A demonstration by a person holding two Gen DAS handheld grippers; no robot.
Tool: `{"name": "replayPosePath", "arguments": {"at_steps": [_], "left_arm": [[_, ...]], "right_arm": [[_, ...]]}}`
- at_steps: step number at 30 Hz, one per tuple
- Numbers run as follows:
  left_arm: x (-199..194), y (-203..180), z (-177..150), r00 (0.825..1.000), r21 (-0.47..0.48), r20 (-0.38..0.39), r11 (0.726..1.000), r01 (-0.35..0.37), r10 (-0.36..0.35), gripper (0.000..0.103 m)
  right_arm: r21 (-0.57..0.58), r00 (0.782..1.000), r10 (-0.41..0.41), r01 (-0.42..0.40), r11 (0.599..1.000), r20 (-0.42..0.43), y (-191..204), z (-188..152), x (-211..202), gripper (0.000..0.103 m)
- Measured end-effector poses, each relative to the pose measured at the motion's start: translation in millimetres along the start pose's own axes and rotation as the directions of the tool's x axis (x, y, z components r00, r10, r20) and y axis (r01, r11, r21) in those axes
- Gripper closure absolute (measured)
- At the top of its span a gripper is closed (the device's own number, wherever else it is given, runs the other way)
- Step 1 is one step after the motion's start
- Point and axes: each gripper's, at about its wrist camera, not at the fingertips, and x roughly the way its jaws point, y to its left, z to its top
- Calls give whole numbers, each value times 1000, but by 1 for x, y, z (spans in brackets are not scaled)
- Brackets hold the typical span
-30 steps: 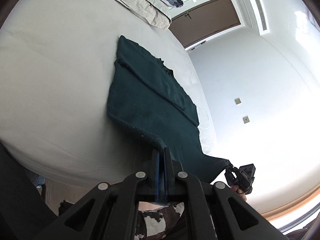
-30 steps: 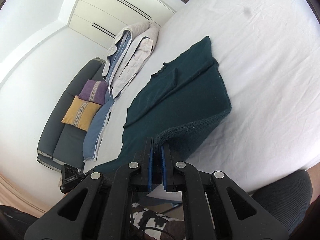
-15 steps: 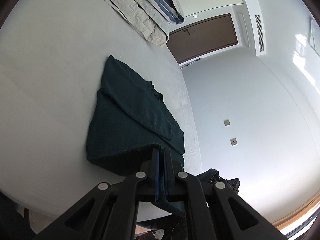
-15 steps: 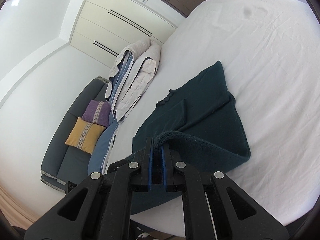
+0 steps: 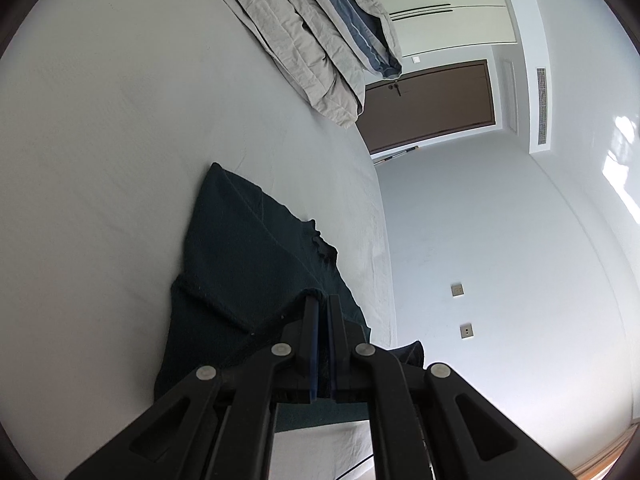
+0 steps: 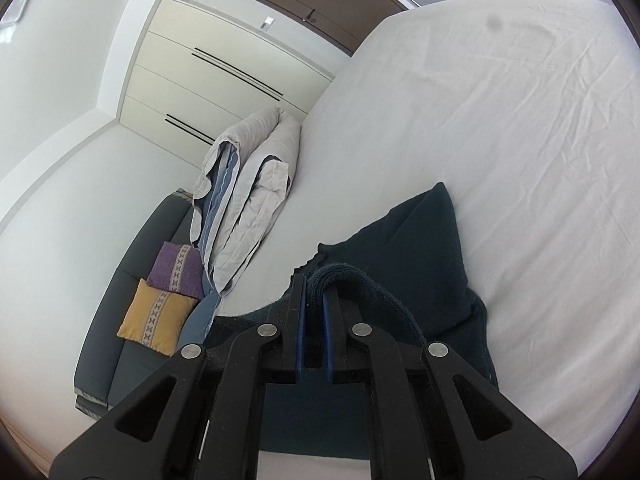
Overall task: Fold small clothes
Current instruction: 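Carry the hem over the sweater toward the collar with both grippers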
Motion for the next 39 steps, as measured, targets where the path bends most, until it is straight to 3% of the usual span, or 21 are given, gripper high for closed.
{"name": "replayPosePath", "arguments": {"at_steps": [9, 16, 17, 19, 21, 22, 26, 32, 35, 39], "left_arm": [[67, -1, 61, 999, -16, 13, 999, -49, 49, 99], [118, 32, 88, 990, -62, -17, 988, -139, 138, 98], [123, 37, 91, 990, -71, -23, 987, -142, 141, 97], [128, 42, 94, 993, -87, -31, 989, -119, 117, 79], [125, 43, 94, 993, -79, -22, 990, -115, 114, 64], [122, 42, 93, 993, -71, -13, 990, -120, 120, 59], [106, 38, 81, 991, -29, -5, 990, -137, 137, 58], [80, 23, 40, 974, 113, 4, 968, -224, 225, 58], [75, 22, 17, 962, 167, 5, 948, -270, 273, 51], [70, 31, -7, 950, 180, -3, 934, -308, 313, 51]], "right_arm": [[51, 998, -66, 66, 997, -3, -25, 52, 91, 97], [100, 984, -163, 169, 980, -69, -64, 79, 166, 94], [109, 980, -181, 189, 976, -79, -71, 80, 175, 93], [114, 972, -217, 226, 967, -86, -82, 80, 187, 89], [104, 968, -244, 249, 963, -54, -87, 80, 189, 60], [105, 971, -237, 239, 965, -35, -88, 80, 187, 53], [75, 968, -247, 249, 966, -35, -81, 77, 179, 52], [-112, 943, -329, 321, 940, -59, -43, 48, 150, 52], [-234, 923, -378, 354, 906, -66, -22, 26, 141, 52], [-377, 873, -481, 422, 824, -75, -10, -4, 127, 52]]}}
